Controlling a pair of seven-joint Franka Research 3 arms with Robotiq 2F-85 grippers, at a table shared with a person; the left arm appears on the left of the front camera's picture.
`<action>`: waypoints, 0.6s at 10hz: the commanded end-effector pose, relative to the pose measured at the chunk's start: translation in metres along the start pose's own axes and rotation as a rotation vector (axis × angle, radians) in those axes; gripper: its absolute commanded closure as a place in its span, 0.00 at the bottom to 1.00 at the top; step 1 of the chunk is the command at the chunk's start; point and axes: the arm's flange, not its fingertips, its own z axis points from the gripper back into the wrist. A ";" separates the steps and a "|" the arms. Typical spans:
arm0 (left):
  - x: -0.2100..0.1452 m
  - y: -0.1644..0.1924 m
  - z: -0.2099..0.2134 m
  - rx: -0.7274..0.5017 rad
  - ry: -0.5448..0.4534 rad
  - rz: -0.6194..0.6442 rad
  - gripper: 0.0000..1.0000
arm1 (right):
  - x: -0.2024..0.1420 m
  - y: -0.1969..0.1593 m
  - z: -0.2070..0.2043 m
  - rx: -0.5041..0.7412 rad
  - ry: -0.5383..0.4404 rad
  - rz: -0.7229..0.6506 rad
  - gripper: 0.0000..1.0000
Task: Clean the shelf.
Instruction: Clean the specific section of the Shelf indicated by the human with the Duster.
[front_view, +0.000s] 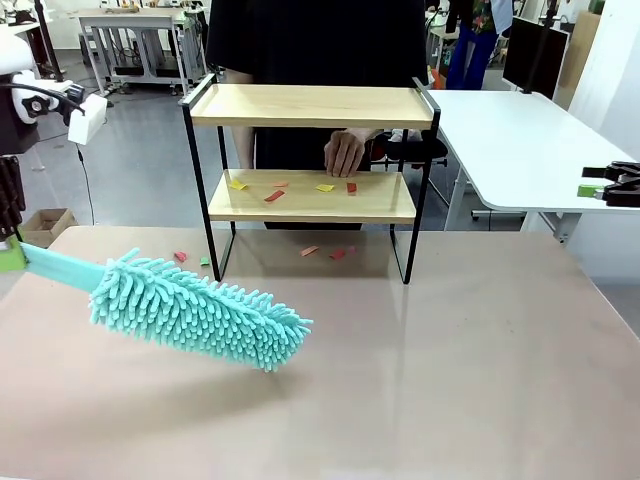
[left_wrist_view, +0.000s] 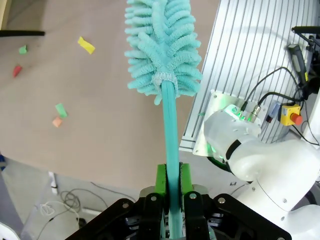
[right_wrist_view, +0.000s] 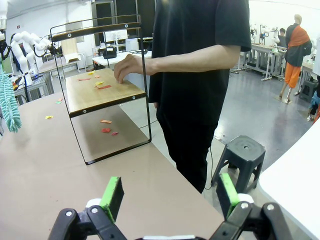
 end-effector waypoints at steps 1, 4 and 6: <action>-0.001 -0.001 0.005 0.000 0.005 0.005 0.87 | 0.003 0.000 -0.001 0.001 -0.002 0.004 0.00; -0.001 -0.001 0.005 0.000 0.005 0.005 0.87 | 0.003 0.000 -0.001 0.001 -0.002 0.004 0.00; -0.001 -0.001 0.005 0.000 0.005 0.005 0.87 | 0.003 0.000 -0.001 0.001 -0.002 0.004 0.00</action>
